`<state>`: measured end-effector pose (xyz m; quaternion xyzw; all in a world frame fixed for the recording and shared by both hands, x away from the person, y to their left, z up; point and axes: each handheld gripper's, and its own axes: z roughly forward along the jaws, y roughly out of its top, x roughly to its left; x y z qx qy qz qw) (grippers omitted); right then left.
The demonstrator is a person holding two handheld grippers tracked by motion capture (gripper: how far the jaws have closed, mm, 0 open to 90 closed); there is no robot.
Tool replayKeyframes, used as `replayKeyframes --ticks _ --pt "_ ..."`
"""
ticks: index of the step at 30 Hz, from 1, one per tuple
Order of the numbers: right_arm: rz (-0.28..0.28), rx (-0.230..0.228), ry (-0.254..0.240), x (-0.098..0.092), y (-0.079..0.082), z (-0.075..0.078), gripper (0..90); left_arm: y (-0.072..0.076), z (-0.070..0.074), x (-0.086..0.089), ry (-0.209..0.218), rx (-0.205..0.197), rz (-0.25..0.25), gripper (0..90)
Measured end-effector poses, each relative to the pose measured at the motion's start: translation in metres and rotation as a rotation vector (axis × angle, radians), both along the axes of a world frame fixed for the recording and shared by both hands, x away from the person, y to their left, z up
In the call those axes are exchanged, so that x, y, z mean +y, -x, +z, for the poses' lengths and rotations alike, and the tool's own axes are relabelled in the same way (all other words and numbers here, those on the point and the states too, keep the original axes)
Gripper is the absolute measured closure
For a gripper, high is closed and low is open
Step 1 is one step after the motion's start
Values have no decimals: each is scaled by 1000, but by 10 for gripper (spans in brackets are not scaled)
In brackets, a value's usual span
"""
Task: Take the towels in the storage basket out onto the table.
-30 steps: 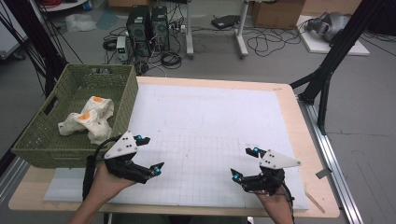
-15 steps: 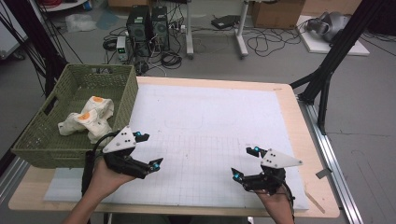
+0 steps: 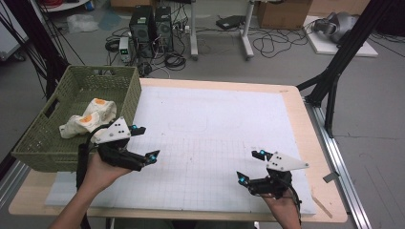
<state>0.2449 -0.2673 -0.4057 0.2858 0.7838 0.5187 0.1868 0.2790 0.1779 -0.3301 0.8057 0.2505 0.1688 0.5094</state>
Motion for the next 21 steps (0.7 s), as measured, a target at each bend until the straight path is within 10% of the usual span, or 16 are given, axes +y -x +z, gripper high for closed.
replayKeyframes --ticks 21 --pt "5 -2 9 1 -1 -1 109 -14 24 38 8 -10 82 150"
